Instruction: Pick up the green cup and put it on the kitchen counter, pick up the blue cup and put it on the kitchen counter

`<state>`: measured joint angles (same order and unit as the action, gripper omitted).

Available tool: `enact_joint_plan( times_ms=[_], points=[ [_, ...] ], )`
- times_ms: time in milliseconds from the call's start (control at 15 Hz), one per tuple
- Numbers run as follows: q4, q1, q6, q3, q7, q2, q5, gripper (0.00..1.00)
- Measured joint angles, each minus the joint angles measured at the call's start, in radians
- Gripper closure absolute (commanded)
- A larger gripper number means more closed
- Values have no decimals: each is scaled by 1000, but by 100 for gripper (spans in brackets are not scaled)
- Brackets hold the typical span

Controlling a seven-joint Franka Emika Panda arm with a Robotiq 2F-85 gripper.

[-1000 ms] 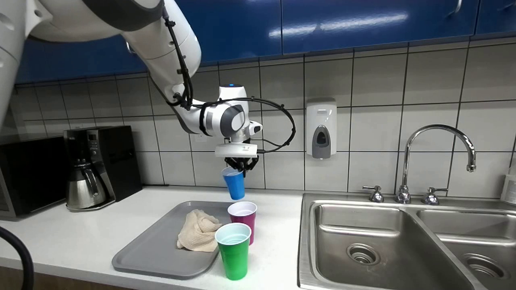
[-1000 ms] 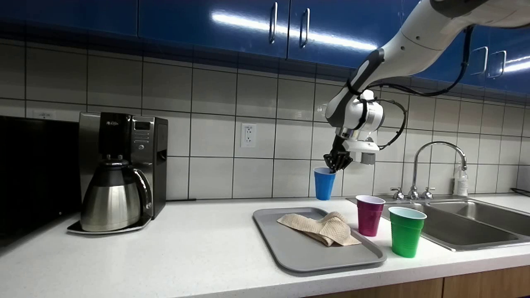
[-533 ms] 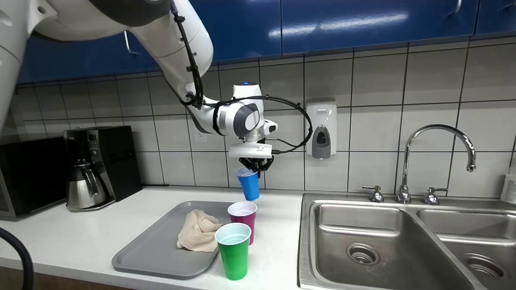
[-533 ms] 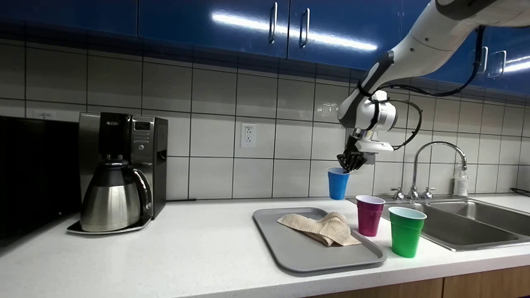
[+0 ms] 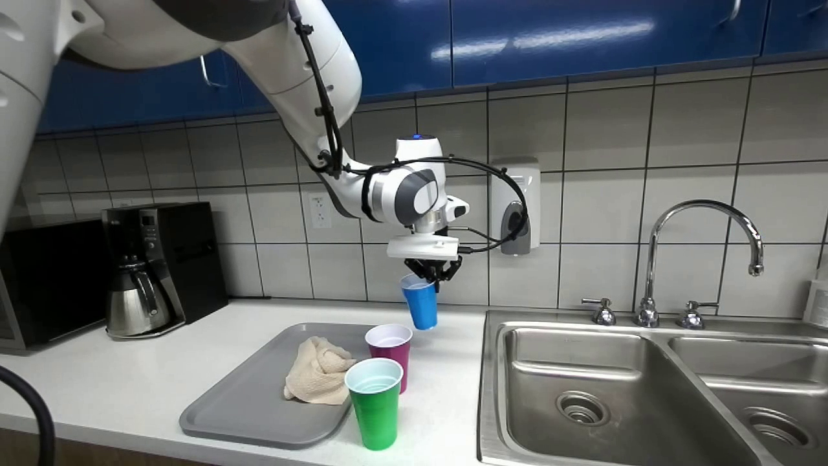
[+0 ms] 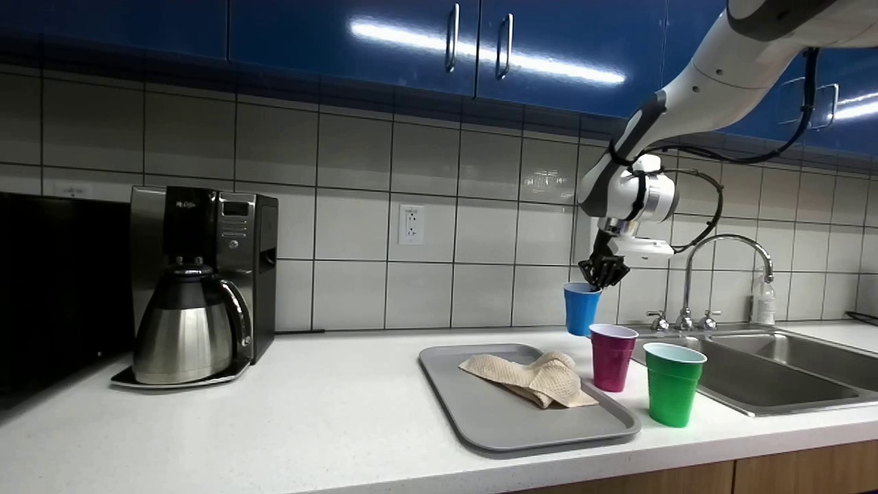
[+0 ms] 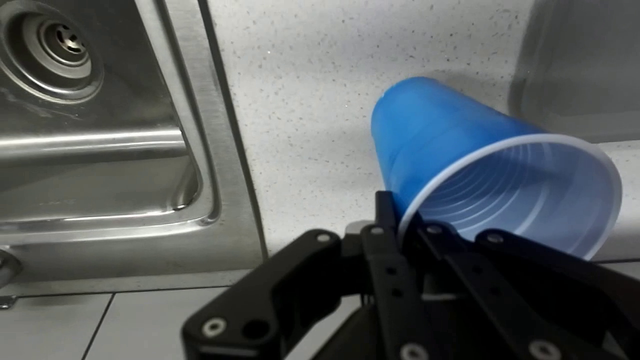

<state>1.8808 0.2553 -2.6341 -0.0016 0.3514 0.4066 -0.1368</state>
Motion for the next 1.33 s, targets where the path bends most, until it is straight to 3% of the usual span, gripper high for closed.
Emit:
enact_joint_plan(
  times_ms=[867, 933, 1333],
  points=[
    [-11, 46, 0, -10, 0, 83, 0, 99],
    [-13, 47, 0, -10, 0, 89, 0, 76],
    [-30, 53, 0, -10, 0, 116, 0, 35]
  ],
)
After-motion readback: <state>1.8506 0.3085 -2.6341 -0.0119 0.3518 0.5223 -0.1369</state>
